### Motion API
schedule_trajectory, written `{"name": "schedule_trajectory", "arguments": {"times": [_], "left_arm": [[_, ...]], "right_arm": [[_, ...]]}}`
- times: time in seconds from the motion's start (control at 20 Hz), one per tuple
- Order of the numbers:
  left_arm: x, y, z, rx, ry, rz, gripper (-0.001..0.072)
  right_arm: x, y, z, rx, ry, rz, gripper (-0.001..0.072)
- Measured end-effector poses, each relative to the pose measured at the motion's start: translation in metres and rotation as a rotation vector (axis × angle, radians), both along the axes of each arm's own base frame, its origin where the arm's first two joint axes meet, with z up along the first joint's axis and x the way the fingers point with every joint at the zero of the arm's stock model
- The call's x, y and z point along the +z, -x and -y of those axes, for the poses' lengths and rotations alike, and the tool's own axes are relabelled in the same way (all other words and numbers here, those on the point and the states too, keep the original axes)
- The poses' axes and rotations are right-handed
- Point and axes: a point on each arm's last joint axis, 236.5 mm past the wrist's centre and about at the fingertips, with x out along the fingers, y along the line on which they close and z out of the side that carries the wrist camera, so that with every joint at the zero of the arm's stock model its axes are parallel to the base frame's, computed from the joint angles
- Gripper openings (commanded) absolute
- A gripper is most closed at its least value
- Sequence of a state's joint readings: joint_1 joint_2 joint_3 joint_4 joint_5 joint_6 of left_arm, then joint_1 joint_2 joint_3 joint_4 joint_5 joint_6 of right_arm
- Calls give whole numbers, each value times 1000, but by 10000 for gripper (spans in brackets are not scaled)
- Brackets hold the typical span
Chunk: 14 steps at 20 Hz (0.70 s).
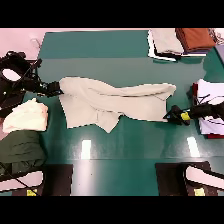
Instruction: Fold the shirts.
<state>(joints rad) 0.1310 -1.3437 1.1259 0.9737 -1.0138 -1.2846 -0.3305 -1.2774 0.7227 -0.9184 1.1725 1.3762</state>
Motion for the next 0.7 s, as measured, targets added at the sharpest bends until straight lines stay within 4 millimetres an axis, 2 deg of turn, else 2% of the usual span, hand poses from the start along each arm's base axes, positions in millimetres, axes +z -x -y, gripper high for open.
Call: {"name": "schedule_trajectory", "arguments": {"times": [0.05,0.1,0.15,0.3,0.4,0.45,0.55,0.7], "left_arm": [[0,0,0,-1,1,-1,26],[0,1,1,-2,4,-4,26],[0,2,2,-5,6,-8,26],[6,6,4,-11,12,-11,26],[30,5,4,-10,7,39,26],[49,4,4,-12,2,83,26],[111,0,4,-13,-17,231,26],[246,12,5,-11,-60,548,26]], "right_arm": [[0,-5,-6,13,-1,11,243],[-1,-10,-11,32,2,20,105],[0,-13,-15,49,4,29,22],[12,-26,-29,114,16,90,21],[39,-41,-31,149,34,178,21],[61,-50,-30,163,47,240,21],[119,-71,-21,166,87,394,20],[247,-91,2,135,204,714,20]]}}
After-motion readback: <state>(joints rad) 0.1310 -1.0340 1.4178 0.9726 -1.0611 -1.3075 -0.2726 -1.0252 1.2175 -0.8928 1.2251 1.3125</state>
